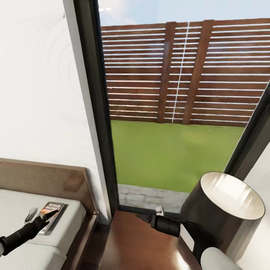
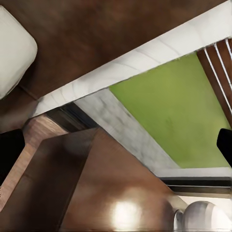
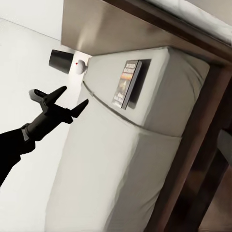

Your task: In the bedroom, move the book from the bed onto either nightstand, and place the two sandals side by side next to the bed.

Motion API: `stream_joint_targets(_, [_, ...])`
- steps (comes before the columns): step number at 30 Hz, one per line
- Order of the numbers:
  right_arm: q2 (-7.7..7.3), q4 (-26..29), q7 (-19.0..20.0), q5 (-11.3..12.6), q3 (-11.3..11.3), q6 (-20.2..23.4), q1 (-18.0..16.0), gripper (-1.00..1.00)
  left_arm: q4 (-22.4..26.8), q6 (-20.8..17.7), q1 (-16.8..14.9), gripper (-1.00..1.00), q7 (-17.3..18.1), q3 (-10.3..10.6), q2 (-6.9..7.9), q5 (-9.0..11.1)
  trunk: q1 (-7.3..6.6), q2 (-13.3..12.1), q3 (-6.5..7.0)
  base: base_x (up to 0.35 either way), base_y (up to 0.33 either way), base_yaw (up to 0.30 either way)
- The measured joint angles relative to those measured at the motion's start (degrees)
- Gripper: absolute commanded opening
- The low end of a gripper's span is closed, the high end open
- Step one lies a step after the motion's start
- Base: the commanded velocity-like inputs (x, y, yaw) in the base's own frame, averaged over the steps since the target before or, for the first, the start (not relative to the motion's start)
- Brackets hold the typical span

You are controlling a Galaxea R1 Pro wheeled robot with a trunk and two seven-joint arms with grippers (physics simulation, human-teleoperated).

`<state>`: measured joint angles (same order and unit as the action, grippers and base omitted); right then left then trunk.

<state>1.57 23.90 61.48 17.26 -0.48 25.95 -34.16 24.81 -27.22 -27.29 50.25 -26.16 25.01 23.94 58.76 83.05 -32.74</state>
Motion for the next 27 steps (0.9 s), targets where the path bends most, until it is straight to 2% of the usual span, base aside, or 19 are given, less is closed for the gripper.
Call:
stream_joint_targets(5, [0.00,0.0,0.1,0.3,0.0,0.0,0.0,1.00,0.0,0.0,0.0,1.00,0.0,0.0,-0.04,0.0,-0.02,0.0,0.00,-0.129,0.000,0.000])
stream_joint_targets(22, [0.00,0.0,0.1,0.4,0.0,0.0,0.0,1.00,0.0,0.0,0.0,1.00,0.0,0.1,-0.43,0.0,-0.02,0.0,0.00,-0.002,0.000,0.000])
stream_joint_targets(27, [0.00,0.0,0.1,0.2,0.0,0.0,0.0,1.00,0.3,-0.3,0.0,1.00,0.0,0.0,-0.95,0.2,-0.02,0.0,0.00,0.000,0.000,0.000])
